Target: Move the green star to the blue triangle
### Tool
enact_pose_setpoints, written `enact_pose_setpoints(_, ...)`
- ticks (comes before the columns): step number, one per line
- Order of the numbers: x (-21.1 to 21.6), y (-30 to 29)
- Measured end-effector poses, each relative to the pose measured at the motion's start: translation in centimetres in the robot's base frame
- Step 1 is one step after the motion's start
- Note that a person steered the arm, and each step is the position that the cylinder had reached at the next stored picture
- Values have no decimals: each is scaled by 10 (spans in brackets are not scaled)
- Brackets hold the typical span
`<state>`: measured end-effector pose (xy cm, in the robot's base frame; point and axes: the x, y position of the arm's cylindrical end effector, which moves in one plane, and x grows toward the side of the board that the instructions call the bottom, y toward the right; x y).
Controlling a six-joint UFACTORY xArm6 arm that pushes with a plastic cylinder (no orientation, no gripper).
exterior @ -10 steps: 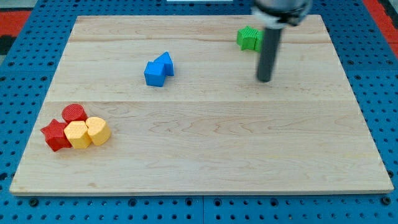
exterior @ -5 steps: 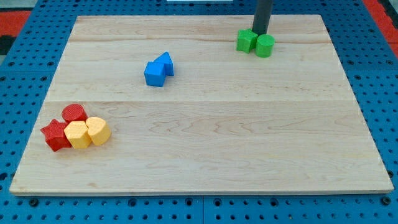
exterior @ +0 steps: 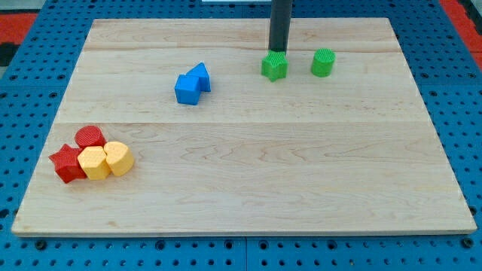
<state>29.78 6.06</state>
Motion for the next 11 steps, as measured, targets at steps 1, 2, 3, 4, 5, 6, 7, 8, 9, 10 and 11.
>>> enact_pose_setpoints(1,22,0)
enact_pose_setpoints(2,40,2)
enact_pose_setpoints(3,54,6)
enact_pose_setpoints(4,57,28)
enact_pose_setpoints(5,69,44)
enact_pose_setpoints(6,104,30)
enact_pose_setpoints(7,87,-25)
enact_pose_setpoints(8,74,-37)
enact_pose_setpoints(9,73,-29)
enact_pose_setpoints(10,62,-1)
enact_pose_setpoints(11,62,-26)
